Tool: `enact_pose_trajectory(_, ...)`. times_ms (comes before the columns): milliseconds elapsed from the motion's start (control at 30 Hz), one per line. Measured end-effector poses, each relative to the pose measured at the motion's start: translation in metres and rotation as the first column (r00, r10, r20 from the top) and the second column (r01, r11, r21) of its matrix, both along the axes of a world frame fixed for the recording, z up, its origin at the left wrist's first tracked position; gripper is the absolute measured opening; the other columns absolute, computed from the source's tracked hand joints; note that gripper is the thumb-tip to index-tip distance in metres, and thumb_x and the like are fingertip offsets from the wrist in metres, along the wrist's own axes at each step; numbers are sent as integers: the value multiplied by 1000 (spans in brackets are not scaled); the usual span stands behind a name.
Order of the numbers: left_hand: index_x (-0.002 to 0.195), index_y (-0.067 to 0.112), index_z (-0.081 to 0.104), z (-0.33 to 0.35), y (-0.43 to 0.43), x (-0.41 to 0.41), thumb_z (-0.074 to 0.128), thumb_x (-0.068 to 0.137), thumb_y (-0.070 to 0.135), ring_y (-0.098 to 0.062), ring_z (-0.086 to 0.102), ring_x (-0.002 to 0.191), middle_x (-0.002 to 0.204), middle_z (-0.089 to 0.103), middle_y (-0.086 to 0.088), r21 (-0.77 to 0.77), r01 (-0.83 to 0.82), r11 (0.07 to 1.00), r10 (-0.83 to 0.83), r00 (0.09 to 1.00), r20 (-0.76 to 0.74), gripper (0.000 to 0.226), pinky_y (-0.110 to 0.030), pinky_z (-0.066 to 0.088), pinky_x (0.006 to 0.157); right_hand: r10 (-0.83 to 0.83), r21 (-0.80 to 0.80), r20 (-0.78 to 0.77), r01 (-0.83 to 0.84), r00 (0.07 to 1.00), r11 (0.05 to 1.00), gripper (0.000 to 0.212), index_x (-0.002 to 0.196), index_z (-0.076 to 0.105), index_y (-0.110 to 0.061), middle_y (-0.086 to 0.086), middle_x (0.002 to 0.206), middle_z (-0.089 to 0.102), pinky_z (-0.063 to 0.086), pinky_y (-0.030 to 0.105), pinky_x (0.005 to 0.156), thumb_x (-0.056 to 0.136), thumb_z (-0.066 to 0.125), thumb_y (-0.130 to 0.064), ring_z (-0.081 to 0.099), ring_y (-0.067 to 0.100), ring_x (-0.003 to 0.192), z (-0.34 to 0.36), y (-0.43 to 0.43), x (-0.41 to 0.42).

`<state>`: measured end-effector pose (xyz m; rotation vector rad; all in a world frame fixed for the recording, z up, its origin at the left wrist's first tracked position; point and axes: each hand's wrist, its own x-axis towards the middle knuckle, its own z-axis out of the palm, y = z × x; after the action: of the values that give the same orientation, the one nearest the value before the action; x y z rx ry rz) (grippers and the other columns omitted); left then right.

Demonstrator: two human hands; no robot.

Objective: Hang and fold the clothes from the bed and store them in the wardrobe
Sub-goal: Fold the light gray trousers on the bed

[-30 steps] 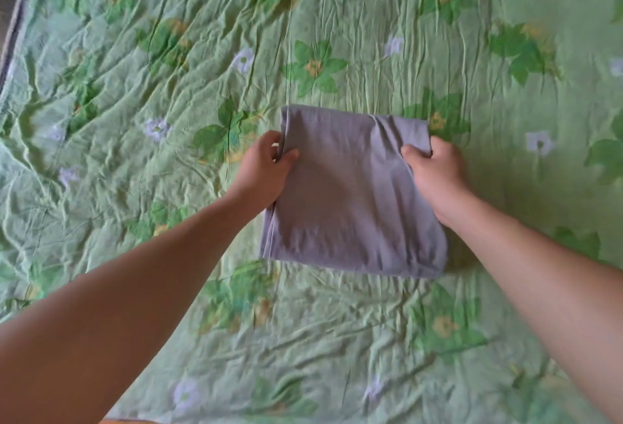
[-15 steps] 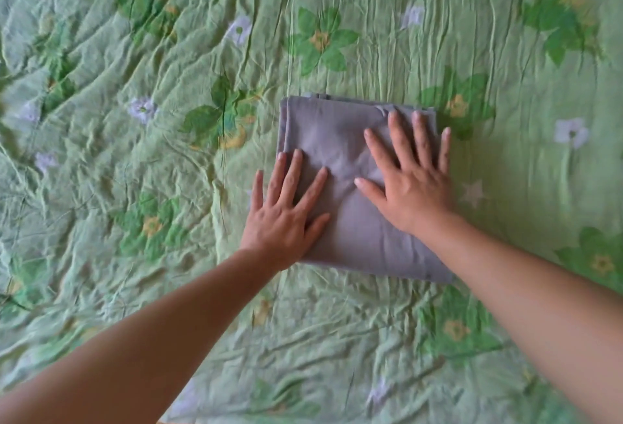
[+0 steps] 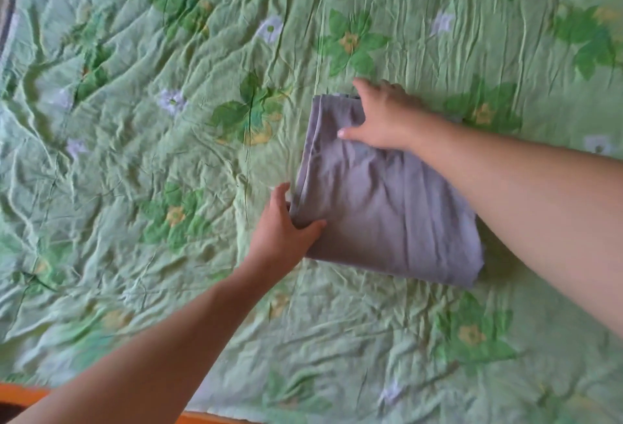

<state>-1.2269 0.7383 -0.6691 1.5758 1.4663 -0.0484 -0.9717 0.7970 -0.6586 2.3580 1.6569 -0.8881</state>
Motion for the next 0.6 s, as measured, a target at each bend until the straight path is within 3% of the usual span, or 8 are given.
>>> enact_pose_trajectory(67, 132, 21, 48, 4, 4, -4, 84, 76, 25, -5, 71, 81, 107, 71, 2, -223, -89, 971, 110, 990, 86, 67, -19, 56, 65, -64, -60, -80, 59, 995, 996, 79, 140, 42, -13, 16, 122, 63, 53, 41, 83, 76, 78, -41, 64, 34, 99, 12, 13, -1)
enact_pose_trajectory(133, 117, 13, 61, 8, 4, -4, 83, 76, 10, -4, 72, 72, 97, 74, -2, -359, -102, 928, 167, 973, 157, 47, -15, 53, 58, -106, -126, -125, 91, 986, 988, 44, 108, 64, -8, 16, 96, 69, 49, 31, 63, 67, 74, -23, 65, 28, 75, 29, 12, 0)
enact_pose_trajectory(233, 99, 14, 65, 29, 8, -4, 80, 74, -2, -9, 71, 66, 86, 73, -3, -355, -69, 932, 163, 957, 241, 33, -19, 53, 55, -124, -131, -161, 104, 979, 986, 27, 86, 63, -14, 10, 86, 65, 48, 31, 60, 65, 77, -24, 62, 24, 74, 61, -4, 12)
enact_pose_trajectory(333, 90, 16, 66, 71, 38, 9, 80, 69, 8, -15, 61, 68, 80, 67, -2, -109, -3, 994, 30, 969, 247, 27, -28, 50, 60, -225, 23, -197, 234, 954, 972, 22, 77, 60, -16, 7, 88, 67, 42, 27, 57, 70, 81, -19, 60, 21, 75, 102, -23, 43)
enact_pose_trajectory(433, 95, 20, 66, 133, 84, 33, 78, 69, 8, -11, 56, 71, 79, 64, 7, 290, 57, 955, -132, 960, 246, 30, -13, 42, 56, -383, 218, -344, 469, 857, 856, 23, 93, 72, -10, 12, 100, 72, 47, 29, 71, 72, 83, -8, 63, 21, 90, 153, -45, 79)
enact_pose_trajectory(500, 106, 25, 65, 173, 102, 47, 73, 68, 13, -12, 57, 78, 87, 63, 9, 544, 128, 829, -273, 942, 195, 41, -17, 43, 63, -363, 318, -549, 590, 753, 742, 42, 113, 73, -1, 6, 106, 74, 53, 33, 90, 72, 80, 6, 67, 18, 98, 181, -65, 84)
enact_pose_trajectory(567, 110, 24, 61, 194, 100, 49, 66, 65, 17, -19, 56, 86, 99, 62, 2, 747, 233, 622, -448, 889, 96, 46, -26, 42, 69, -186, 391, -736, 633, 651, 668, 49, 115, 72, -4, -8, 100, 75, 53, 19, 89, 71, 70, 17, 70, 8, 98, 198, -96, 71)
enact_pose_trajectory(600, 111, 22, 59, 194, 93, 46, 66, 65, 17, -21, 54, 89, 102, 60, -2, 809, 294, 509, -522, 852, 19, 47, -28, 40, 70, -154, 448, -718, 620, 679, 644, 49, 111, 75, -7, -4, 102, 75, 49, 13, 89, 70, 64, 17, 70, 13, 101, 195, -114, 65)
